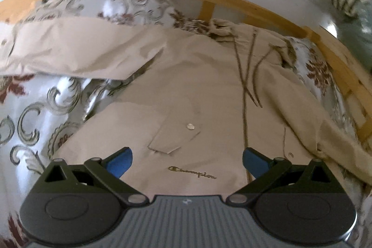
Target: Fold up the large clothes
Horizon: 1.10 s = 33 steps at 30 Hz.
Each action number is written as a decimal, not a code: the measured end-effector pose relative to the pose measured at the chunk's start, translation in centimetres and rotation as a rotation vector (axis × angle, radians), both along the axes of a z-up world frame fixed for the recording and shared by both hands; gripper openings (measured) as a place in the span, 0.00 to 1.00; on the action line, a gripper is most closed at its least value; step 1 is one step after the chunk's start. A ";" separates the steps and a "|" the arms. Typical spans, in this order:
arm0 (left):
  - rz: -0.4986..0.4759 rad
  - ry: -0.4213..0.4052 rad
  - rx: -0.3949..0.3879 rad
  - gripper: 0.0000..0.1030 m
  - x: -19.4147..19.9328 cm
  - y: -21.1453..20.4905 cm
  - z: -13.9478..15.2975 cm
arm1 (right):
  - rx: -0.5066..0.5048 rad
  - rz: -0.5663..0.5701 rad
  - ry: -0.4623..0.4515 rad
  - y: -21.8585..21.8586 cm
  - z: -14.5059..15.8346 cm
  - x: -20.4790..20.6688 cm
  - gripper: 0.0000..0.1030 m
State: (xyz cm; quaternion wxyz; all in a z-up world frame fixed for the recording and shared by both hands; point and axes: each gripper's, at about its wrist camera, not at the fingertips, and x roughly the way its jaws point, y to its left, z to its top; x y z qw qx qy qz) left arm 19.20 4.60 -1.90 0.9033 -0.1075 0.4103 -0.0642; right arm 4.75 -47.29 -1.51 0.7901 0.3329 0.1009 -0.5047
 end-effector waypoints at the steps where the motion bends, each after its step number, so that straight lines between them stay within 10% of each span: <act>1: 0.006 0.005 -0.006 0.99 0.1 0.3 -0.1 | -0.047 0.025 0.005 0.8 0.8 0.4 0.04; 11: -0.008 -0.006 0.022 0.99 0.9 1.1 -1.4 | -0.735 0.417 0.101 10.0 12.6 9.3 0.02; 17: 0.201 -0.128 0.190 0.99 3.2 3.2 -1.7 | -1.085 0.783 0.088 20.3 14.4 15.3 0.02; 22: 0.378 -0.086 0.149 0.99 4.8 7.0 -2.9 | -1.304 1.230 0.143 32.9 8.4 17.5 0.02; 29: 0.488 -0.067 0.099 0.99 5.3 9.8 -3.9 | -1.531 1.720 0.511 42.7 -5.2 16.3 0.07; 33: 0.482 -0.042 0.092 0.99 5.9 9.7 -4.5 | -1.428 1.843 0.630 43.1 -7.9 14.6 0.58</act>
